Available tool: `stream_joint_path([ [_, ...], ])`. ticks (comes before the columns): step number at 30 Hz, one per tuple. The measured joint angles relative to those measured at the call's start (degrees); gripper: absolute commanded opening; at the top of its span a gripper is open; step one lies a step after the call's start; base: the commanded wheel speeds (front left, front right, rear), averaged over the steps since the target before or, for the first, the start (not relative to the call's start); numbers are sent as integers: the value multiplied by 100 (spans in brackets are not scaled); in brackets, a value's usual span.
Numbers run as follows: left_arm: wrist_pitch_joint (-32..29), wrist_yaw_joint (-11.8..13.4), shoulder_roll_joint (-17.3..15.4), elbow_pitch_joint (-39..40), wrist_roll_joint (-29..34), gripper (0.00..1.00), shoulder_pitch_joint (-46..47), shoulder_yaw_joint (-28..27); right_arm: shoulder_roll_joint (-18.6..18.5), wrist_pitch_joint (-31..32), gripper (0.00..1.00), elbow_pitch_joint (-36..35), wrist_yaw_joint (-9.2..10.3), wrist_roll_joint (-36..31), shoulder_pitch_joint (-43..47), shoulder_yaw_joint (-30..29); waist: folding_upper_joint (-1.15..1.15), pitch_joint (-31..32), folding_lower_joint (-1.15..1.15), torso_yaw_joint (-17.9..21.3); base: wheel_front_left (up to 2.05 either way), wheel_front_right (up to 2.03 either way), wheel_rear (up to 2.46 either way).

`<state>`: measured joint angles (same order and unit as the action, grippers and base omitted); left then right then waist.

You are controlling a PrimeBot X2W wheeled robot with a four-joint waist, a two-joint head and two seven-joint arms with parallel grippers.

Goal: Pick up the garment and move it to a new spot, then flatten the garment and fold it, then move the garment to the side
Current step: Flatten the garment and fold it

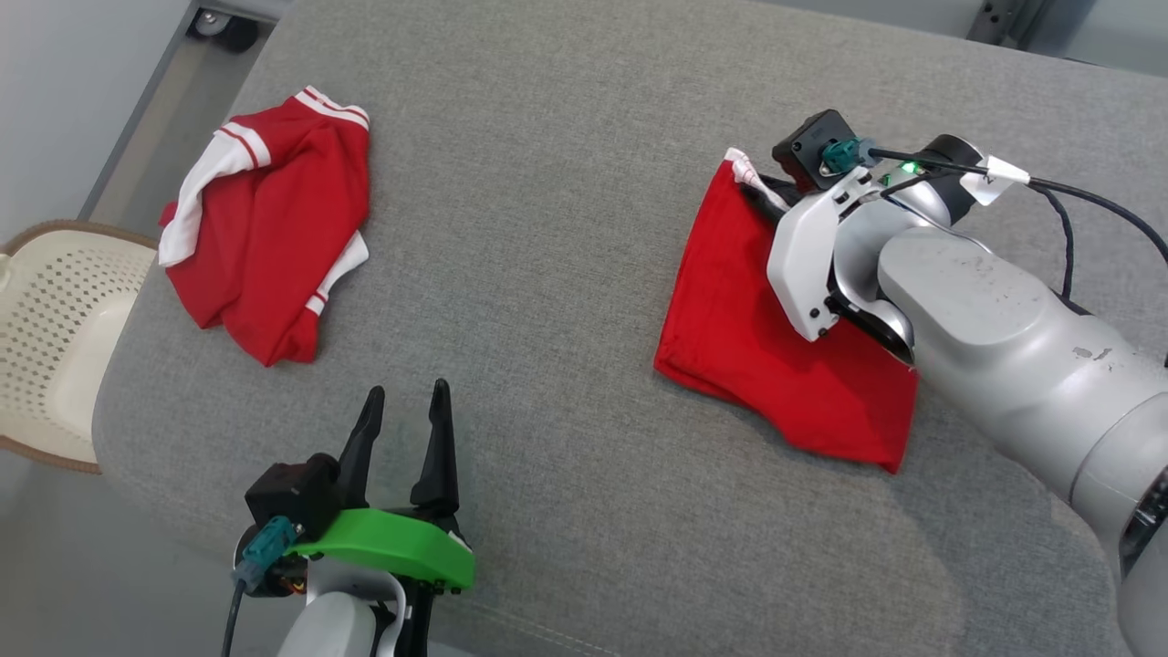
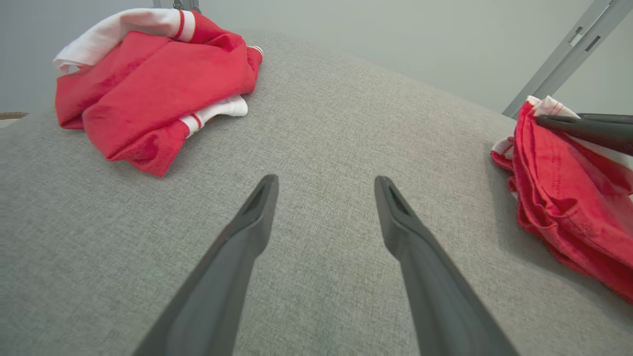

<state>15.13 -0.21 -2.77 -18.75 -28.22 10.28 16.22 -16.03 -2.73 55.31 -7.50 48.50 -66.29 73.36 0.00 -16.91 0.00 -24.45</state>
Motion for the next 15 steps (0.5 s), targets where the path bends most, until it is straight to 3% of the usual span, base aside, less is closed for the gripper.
stream_joint_path([
  [8, 0, 80, 0, 22, 40, 100, 3, -114, 333, -1085, 100, 899, -1, -213, -8, -230, 0, -66, 0, -70, 0, 0, 0],
  [11, 0, 98, 3, 33, 168, 100, 2, -235, 469, -1210, 100, 1229, 0, -303, -48, -721, 0, -23, 0, 47, 0, 0, 0],
  [15, 0, 97, 2, 54, 352, 100, 5, -420, 372, -1233, 100, 868, -2, -806, -86, -1916, 0, 56, 0, 290, 0, 0, 0],
])
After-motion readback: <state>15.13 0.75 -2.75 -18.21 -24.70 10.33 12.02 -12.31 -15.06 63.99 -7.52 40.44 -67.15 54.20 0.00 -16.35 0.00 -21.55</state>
